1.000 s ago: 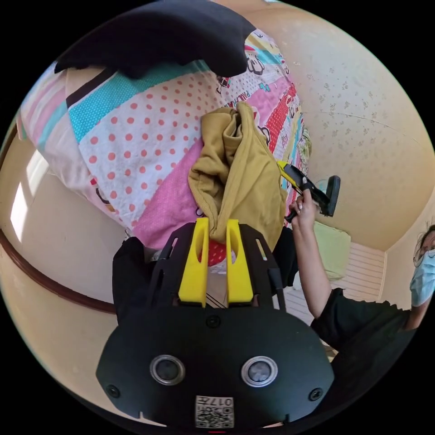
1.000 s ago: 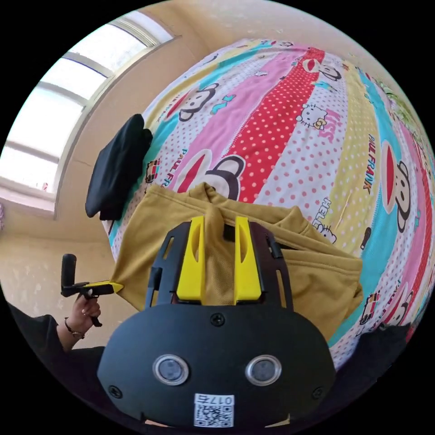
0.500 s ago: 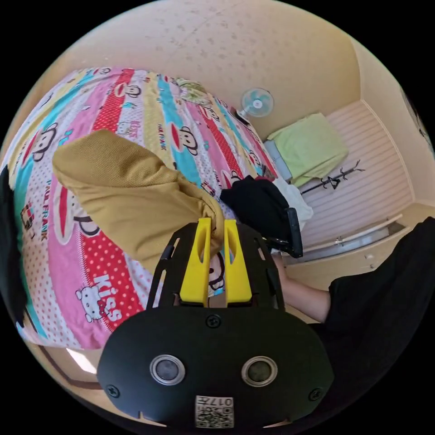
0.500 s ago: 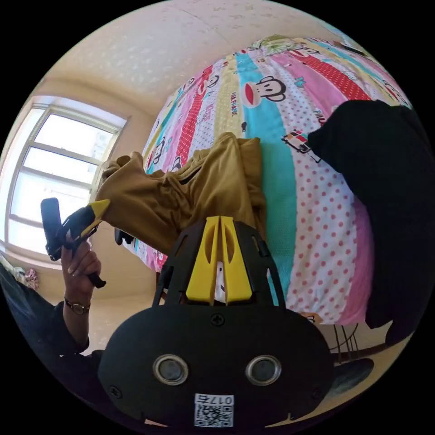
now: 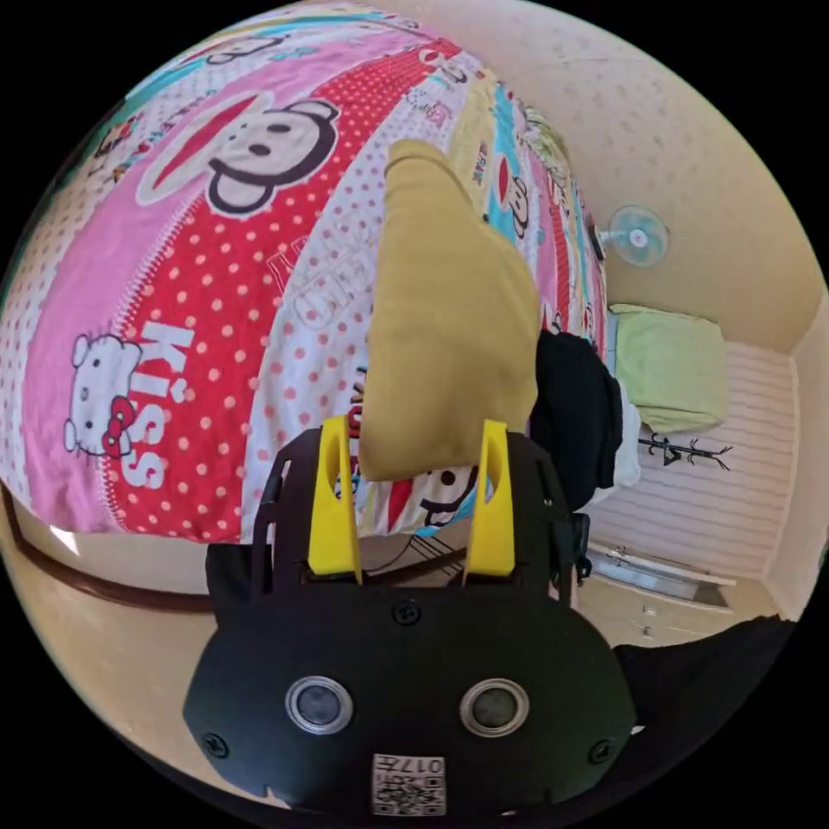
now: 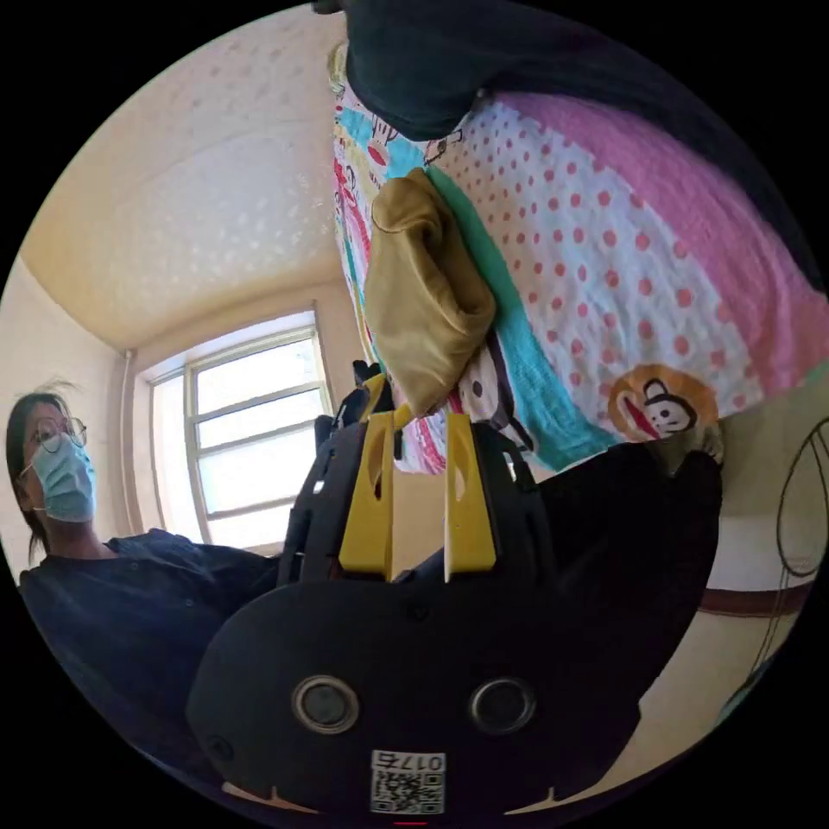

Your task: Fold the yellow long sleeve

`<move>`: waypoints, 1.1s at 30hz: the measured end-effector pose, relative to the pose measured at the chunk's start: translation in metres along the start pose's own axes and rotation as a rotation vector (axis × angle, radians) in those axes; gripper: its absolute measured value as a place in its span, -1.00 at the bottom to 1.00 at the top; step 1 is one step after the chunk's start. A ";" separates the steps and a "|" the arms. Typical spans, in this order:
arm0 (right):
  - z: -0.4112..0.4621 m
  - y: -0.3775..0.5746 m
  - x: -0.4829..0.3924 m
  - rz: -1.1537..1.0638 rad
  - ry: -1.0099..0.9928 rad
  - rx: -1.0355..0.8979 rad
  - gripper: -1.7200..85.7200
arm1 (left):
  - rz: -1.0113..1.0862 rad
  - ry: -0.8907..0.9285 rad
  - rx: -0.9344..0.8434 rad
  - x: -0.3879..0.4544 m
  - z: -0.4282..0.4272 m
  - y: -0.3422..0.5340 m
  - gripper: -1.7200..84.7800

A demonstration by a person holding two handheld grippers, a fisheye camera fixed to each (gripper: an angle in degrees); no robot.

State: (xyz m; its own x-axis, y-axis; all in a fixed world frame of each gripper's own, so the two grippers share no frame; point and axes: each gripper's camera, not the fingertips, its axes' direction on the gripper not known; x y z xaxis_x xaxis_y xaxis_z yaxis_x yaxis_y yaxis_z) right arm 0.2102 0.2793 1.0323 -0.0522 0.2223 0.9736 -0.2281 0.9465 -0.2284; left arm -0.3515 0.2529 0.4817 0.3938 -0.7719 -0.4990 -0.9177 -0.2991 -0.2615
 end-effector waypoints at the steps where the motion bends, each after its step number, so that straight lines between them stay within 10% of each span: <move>1: 0.004 0.002 0.016 0.059 -0.104 0.016 -0.70 | -0.017 0.077 -0.049 -0.009 0.019 -0.005 -0.58; 11: 0.031 -0.024 0.026 0.188 -0.556 0.128 -0.60 | 0.044 0.389 0.053 0.073 -0.057 0.030 -0.82; 19: 0.091 0.018 -0.150 -0.115 -0.142 -0.242 -0.79 | 0.149 0.413 0.193 0.083 -0.228 0.060 -0.82; 33: 0.429 0.115 -0.275 -0.433 -0.062 -0.551 -0.83 | 0.172 0.215 0.559 -0.016 -0.490 0.069 -0.80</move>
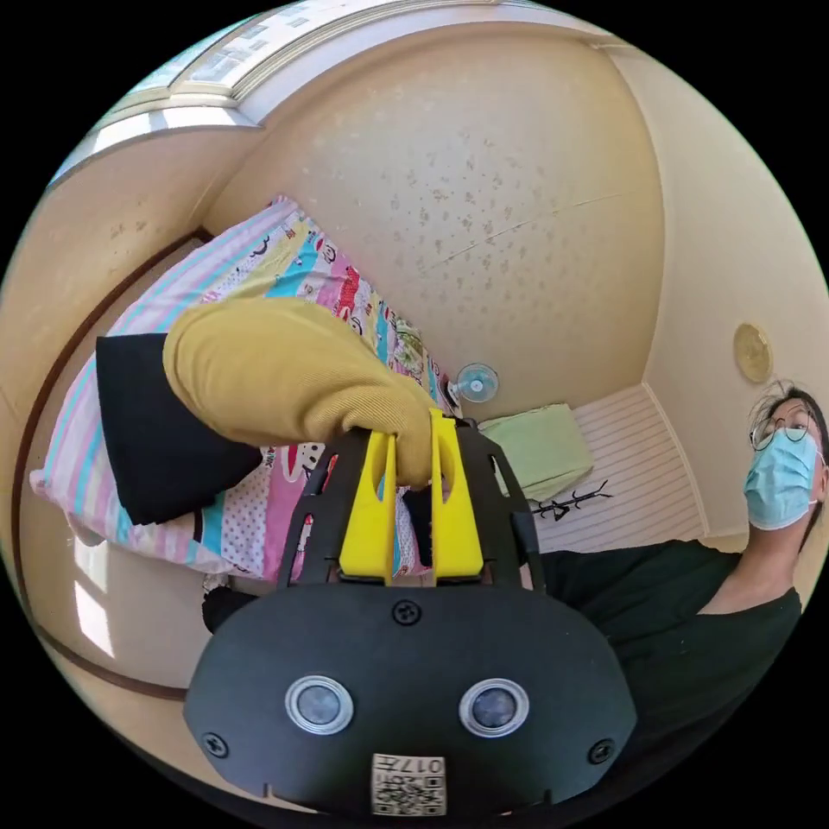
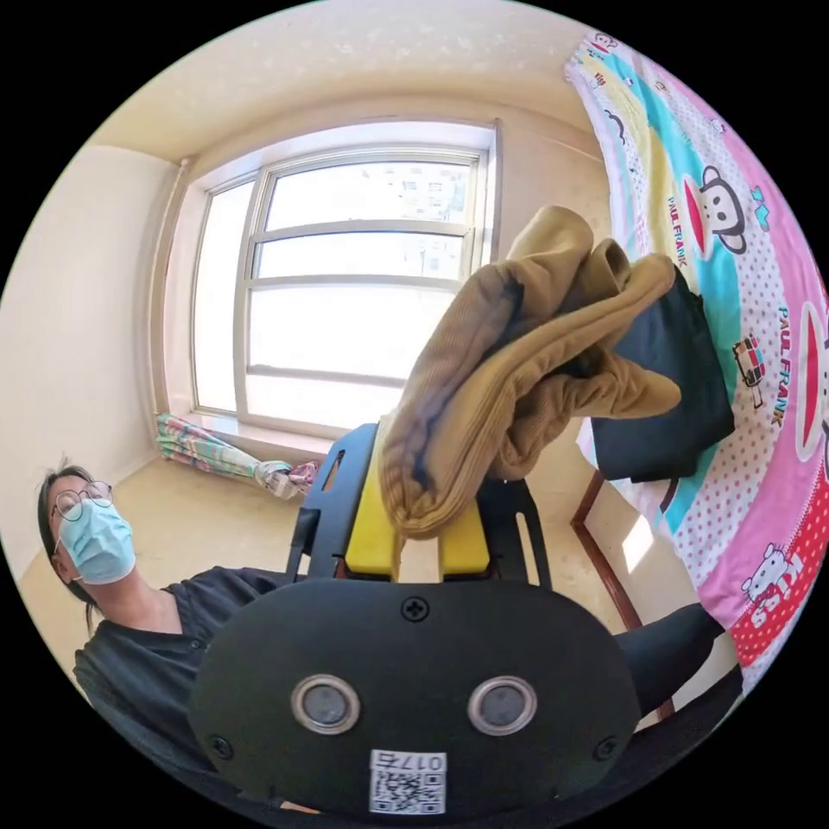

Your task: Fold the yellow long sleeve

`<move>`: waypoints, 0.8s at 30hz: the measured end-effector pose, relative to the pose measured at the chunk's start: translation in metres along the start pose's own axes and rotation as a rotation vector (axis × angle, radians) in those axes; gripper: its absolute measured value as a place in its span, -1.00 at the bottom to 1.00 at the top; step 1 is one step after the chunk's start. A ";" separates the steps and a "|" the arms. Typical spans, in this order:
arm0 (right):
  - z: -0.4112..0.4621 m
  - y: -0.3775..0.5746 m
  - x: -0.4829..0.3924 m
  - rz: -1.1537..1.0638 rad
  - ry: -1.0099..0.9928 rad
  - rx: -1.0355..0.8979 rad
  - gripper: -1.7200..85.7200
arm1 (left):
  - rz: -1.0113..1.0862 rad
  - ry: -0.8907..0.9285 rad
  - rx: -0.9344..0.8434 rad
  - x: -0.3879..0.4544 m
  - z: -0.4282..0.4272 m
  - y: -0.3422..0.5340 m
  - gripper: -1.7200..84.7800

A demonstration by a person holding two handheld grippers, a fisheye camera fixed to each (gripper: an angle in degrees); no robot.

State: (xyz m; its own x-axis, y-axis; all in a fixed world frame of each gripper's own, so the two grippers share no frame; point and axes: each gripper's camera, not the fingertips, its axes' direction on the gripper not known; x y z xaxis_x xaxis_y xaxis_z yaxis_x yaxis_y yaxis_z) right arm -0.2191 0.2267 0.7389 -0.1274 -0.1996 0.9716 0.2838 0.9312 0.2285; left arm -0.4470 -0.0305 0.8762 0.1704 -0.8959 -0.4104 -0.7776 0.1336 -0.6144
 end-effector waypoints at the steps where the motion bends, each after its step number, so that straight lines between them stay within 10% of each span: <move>1: 0.021 0.002 0.014 -0.033 0.073 -0.015 -0.83 | -0.025 -0.077 -0.009 -0.024 0.006 0.004 -0.80; 4: 0.056 0.022 0.075 0.114 0.333 -0.104 -0.82 | -0.283 -0.397 -0.152 -0.114 0.044 0.032 -0.73; 9: 0.015 0.108 0.105 0.354 0.396 -0.121 -0.88 | -0.604 -0.347 -0.340 -0.200 0.083 0.113 -0.77; 24: -0.125 0.302 -0.174 0.053 1.415 0.415 -0.95 | 0.400 -0.549 -0.813 0.023 0.354 0.005 -0.92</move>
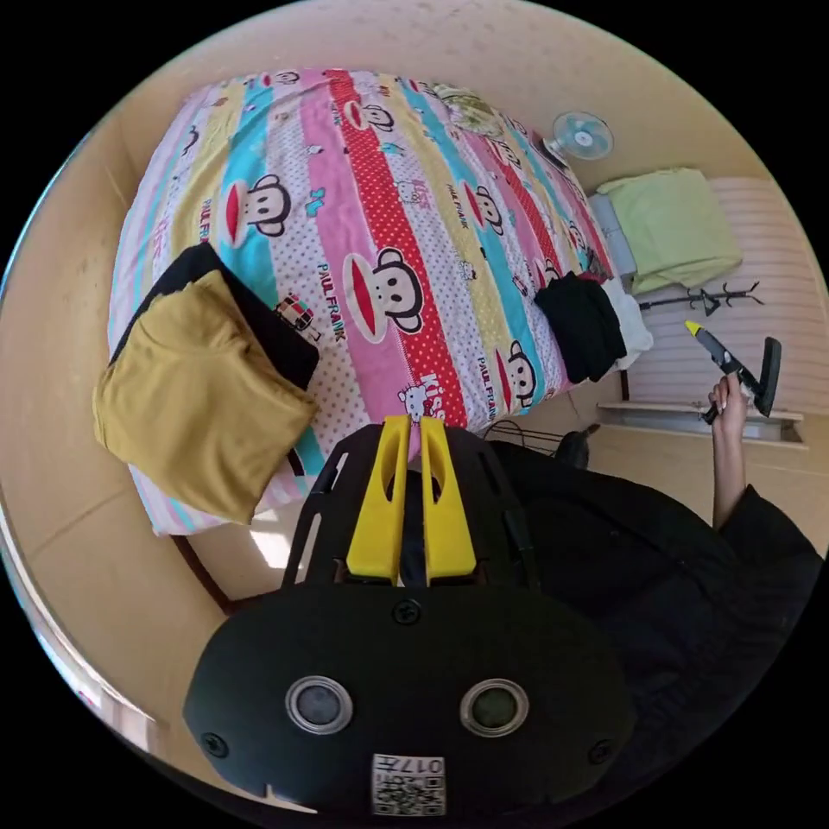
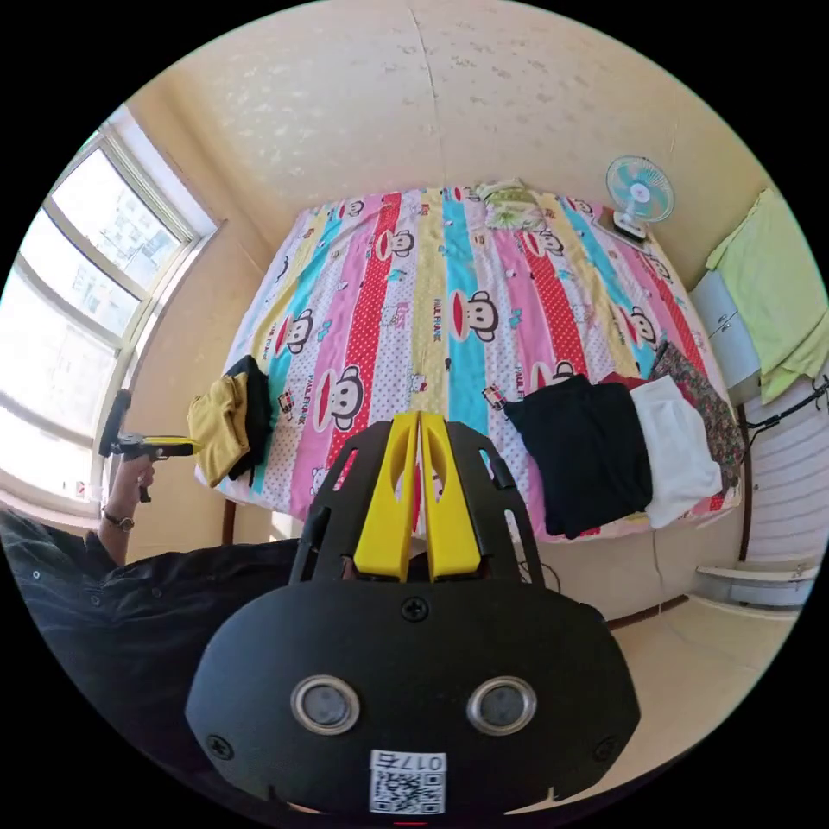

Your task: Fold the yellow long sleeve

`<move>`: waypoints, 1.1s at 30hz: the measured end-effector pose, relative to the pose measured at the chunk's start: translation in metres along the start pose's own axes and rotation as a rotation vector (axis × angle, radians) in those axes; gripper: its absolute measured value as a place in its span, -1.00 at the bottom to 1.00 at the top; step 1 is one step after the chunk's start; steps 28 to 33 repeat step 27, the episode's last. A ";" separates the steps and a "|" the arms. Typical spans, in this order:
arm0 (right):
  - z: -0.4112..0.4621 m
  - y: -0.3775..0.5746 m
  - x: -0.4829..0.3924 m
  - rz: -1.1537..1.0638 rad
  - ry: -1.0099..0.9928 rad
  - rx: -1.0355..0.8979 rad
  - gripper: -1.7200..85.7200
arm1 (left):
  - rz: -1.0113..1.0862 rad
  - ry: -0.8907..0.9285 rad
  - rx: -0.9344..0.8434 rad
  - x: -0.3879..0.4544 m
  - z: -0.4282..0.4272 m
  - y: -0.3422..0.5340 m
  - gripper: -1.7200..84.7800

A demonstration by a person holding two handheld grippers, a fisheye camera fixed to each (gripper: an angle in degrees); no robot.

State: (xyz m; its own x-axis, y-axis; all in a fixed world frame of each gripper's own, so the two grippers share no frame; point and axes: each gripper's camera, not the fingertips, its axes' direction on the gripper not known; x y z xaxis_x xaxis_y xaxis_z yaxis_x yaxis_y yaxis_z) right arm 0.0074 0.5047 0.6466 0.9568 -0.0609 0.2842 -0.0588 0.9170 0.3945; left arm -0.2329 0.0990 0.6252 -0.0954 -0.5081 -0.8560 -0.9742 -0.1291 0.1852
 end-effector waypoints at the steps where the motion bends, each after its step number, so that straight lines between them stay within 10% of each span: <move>1: -0.023 0.017 0.002 0.008 0.041 0.097 -0.95 | 0.075 -0.043 -0.044 0.030 0.005 -0.021 -0.92; 6: -0.048 0.098 0.065 0.104 0.242 0.218 -0.95 | 0.258 -0.156 -0.285 0.151 0.076 -0.096 -0.91; 17: -0.042 0.222 0.330 0.354 0.007 0.032 -0.84 | 0.389 -0.238 -0.715 0.404 0.210 -0.219 -0.93; 33: 0.032 0.084 0.453 0.073 0.208 -0.151 -0.74 | 0.138 -0.231 -0.858 0.422 0.232 -0.212 -0.90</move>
